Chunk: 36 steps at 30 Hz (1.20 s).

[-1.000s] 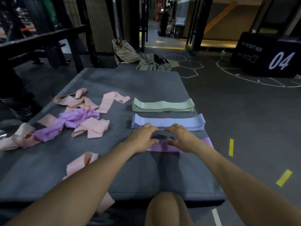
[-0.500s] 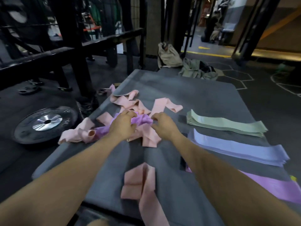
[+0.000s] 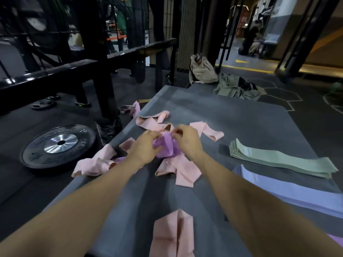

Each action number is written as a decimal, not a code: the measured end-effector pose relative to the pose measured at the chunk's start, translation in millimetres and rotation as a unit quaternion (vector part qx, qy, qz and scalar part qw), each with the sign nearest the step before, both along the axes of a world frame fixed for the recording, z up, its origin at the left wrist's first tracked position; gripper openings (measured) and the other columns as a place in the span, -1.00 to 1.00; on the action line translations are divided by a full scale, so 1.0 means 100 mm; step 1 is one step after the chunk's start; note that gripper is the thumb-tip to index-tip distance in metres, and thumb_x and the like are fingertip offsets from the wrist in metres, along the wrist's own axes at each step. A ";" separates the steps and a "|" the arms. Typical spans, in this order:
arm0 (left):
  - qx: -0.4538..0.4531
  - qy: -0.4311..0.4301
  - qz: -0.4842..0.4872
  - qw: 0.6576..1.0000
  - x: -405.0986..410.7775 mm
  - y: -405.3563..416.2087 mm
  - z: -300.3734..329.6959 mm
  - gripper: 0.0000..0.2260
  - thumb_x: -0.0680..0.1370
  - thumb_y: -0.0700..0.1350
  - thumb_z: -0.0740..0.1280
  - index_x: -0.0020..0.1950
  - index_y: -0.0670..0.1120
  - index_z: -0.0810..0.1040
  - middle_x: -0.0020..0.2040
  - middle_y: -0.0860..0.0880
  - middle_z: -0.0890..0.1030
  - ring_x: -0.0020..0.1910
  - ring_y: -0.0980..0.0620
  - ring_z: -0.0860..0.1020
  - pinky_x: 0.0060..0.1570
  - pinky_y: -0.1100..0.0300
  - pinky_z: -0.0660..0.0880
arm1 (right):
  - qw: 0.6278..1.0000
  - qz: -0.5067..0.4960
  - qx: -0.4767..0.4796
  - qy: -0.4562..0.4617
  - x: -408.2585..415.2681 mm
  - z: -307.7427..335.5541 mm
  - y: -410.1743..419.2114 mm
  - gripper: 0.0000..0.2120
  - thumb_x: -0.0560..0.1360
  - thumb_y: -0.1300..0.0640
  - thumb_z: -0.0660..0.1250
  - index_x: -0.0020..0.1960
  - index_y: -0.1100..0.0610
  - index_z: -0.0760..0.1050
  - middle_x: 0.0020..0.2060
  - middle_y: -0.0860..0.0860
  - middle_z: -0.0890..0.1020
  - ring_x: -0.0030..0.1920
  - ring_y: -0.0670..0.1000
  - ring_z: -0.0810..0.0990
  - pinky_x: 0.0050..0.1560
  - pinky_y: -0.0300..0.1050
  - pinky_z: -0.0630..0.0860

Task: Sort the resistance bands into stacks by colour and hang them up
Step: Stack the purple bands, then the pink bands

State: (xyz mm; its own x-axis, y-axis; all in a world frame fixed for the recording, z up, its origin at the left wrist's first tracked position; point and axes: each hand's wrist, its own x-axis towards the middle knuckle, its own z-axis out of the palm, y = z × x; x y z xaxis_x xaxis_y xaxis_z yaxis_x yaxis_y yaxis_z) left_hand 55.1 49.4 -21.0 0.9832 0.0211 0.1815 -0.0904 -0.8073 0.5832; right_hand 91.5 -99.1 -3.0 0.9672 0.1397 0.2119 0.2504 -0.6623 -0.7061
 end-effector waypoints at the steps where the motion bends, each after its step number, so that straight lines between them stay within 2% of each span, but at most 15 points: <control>1: -0.016 -0.006 -0.003 1.000 0.00 -0.02 0.07 -0.66 0.46 -0.16 0.41 0.22 -0.12 0.51 0.19 -0.11 0.50 0.14 -0.10 0.50 0.14 0.12 0.42 | 0.999 0.004 0.032 -0.008 -0.03 0.11 0.00 -0.89 0.48 0.27 0.29 -0.08 0.20 0.60 -0.16 0.04 0.65 -0.13 0.05 0.56 -0.04 -0.13 0.49; 5: -0.043 -0.046 -0.027 0.998 -0.01 -0.13 0.41 -0.65 0.43 -0.07 0.46 0.14 -0.17 0.52 0.08 -0.11 0.57 0.03 -0.08 0.53 0.02 0.12 0.44 | 0.991 0.025 0.129 -0.037 -0.13 0.56 -0.04 -0.94 0.49 0.28 0.32 -0.14 0.21 0.55 -0.32 0.00 0.56 -0.31 -0.02 0.49 -0.14 -0.12 0.47; 7: -0.039 -0.072 -0.024 0.996 -0.06 -0.17 0.60 -0.71 0.43 -0.07 0.46 0.06 -0.18 0.53 0.01 -0.11 0.58 -0.03 -0.07 0.51 -0.03 0.13 0.42 | 0.984 0.027 0.171 -0.045 -0.20 0.79 -0.06 -0.86 0.49 0.27 0.34 -0.22 0.10 0.50 -0.38 -0.05 0.54 -0.36 -0.06 0.48 -0.16 -0.08 0.49; 10: -0.061 -0.098 -0.002 0.993 -0.18 -0.19 0.88 -0.81 0.45 -0.11 0.42 -0.03 -0.18 0.53 -0.08 -0.08 0.61 -0.07 -0.09 0.56 -0.01 -0.02 0.49 | 0.978 0.039 0.197 -0.058 -0.32 1.10 -0.10 -0.76 0.49 0.24 0.35 -0.29 0.00 0.47 -0.39 -0.07 0.54 -0.34 -0.05 0.50 -0.15 0.00 0.54; 13: -0.114 -0.108 0.005 0.988 -0.33 -0.24 1.16 -0.89 0.49 -0.15 0.38 -0.04 -0.18 0.56 -0.12 -0.06 0.64 -0.10 -0.04 0.60 -0.10 0.15 0.50 | 0.974 0.029 0.208 -0.088 -0.46 1.39 -0.19 -0.83 0.50 0.24 0.34 -0.25 0.07 0.52 -0.39 -0.06 0.55 -0.35 -0.05 0.51 -0.18 0.00 0.55; 16: -0.156 -0.087 -0.026 0.984 -0.52 -0.33 1.38 -0.87 0.51 -0.11 0.37 -0.05 -0.16 0.54 -0.15 -0.06 0.62 -0.21 0.05 0.55 -0.25 0.34 0.43 | 0.963 0.021 0.251 -0.100 -0.60 1.63 -0.29 -0.85 0.51 0.27 0.30 -0.24 0.16 0.52 -0.37 0.06 0.56 -0.30 0.08 0.53 -0.15 0.19 0.57; 17: -0.171 -0.087 -0.040 0.981 -0.57 -0.37 1.43 -0.86 0.51 -0.11 0.38 -0.05 -0.17 0.53 -0.15 -0.09 0.62 -0.22 0.04 0.54 -0.24 0.32 0.45 | 0.960 0.020 0.260 -0.101 -0.64 1.69 -0.32 -0.82 0.52 0.28 0.29 -0.26 0.15 0.50 -0.38 0.07 0.55 -0.29 0.09 0.52 -0.14 0.22 0.57; 19: -0.194 -0.105 -0.055 0.974 -0.66 -0.44 1.53 -0.81 0.50 -0.12 0.38 -0.06 -0.25 0.54 -0.16 -0.20 0.60 -0.23 -0.03 0.50 -0.21 0.13 0.46 | 0.956 0.024 0.276 -0.098 -0.75 1.80 -0.38 -0.80 0.53 0.29 0.27 -0.26 0.15 0.47 -0.38 0.06 0.53 -0.27 0.09 0.52 -0.10 0.25 0.57; 22: -0.241 -0.136 -0.050 0.960 -0.75 -0.53 1.68 -0.80 0.54 -0.15 0.33 -0.16 -0.28 0.51 -0.31 -0.13 0.49 -0.32 0.00 0.37 -0.27 0.16 0.31 | 0.954 0.034 0.279 -0.109 -0.91 1.91 -0.45 -0.86 0.55 0.28 0.26 -0.17 0.27 0.49 -0.34 0.12 0.53 -0.28 0.08 0.52 -0.14 0.13 0.60; 25: -0.300 -0.139 -0.031 0.943 -0.78 -0.60 1.80 -0.88 0.58 -0.16 0.26 -0.15 -0.14 0.48 -0.27 -0.05 0.47 -0.27 0.02 0.39 -0.17 0.14 0.34 | 0.947 0.027 0.301 -0.111 -1.02 1.99 -0.56 -0.79 0.55 0.28 0.26 -0.26 0.19 0.45 -0.36 0.08 0.53 -0.34 0.02 0.52 -0.27 -0.12 0.60; 27: -0.299 -0.164 -0.013 0.940 -0.81 -0.68 1.84 -0.97 0.57 -0.15 0.27 -0.03 -0.11 0.46 -0.16 -0.02 0.52 -0.18 0.04 0.46 -0.14 0.23 0.42 | 0.951 0.023 0.286 -0.117 -1.07 2.01 -0.63 -0.76 0.54 0.27 0.28 -0.30 0.13 0.44 -0.38 0.07 0.53 -0.34 0.02 0.53 -0.20 -0.05 0.62; 29: -0.285 -0.220 -0.017 0.933 -0.90 -0.76 1.88 -0.89 0.54 -0.14 0.33 -0.02 -0.11 0.43 -0.17 0.04 0.50 -0.21 0.14 0.47 -0.22 0.45 0.40 | 0.961 0.023 0.246 -0.125 -1.12 2.00 -0.68 -0.74 0.52 0.28 0.31 -0.34 0.11 0.43 -0.40 0.07 0.54 -0.33 0.04 0.55 -0.16 0.08 0.62; 30: -0.274 -0.234 -0.037 0.932 -0.94 -0.81 1.89 -0.85 0.51 -0.12 0.37 -0.03 -0.12 0.43 -0.17 0.05 0.50 -0.21 0.17 0.47 -0.23 0.48 0.39 | 0.965 0.022 0.227 -0.129 -1.14 1.99 -0.69 -0.72 0.50 0.28 0.33 -0.36 0.10 0.42 -0.43 0.06 0.53 -0.34 0.04 0.54 -0.18 0.09 0.61; 34: -0.193 -0.208 -0.079 0.956 -0.98 -0.93 1.83 -0.68 0.39 -0.07 0.49 0.06 -0.11 0.50 0.00 -0.03 0.53 -0.06 0.08 0.53 -0.07 0.32 0.45 | 0.974 0.044 0.169 -0.145 -1.25 2.00 -0.71 -0.73 0.43 0.27 0.42 -0.41 0.12 0.48 -0.59 -0.12 0.50 -0.52 -0.14 0.47 -0.43 -0.18 0.51; 36: -0.202 -0.183 -0.085 0.958 -1.02 -0.94 1.84 -0.77 0.44 -0.11 0.45 0.04 -0.12 0.55 -0.04 -0.03 0.57 -0.09 0.07 0.56 -0.14 0.43 0.42 | 0.976 0.073 0.148 -0.141 -1.28 2.00 -0.73 -0.79 0.43 0.27 0.42 -0.37 0.14 0.54 -0.57 -0.12 0.54 -0.48 -0.12 0.49 -0.34 -0.12 0.53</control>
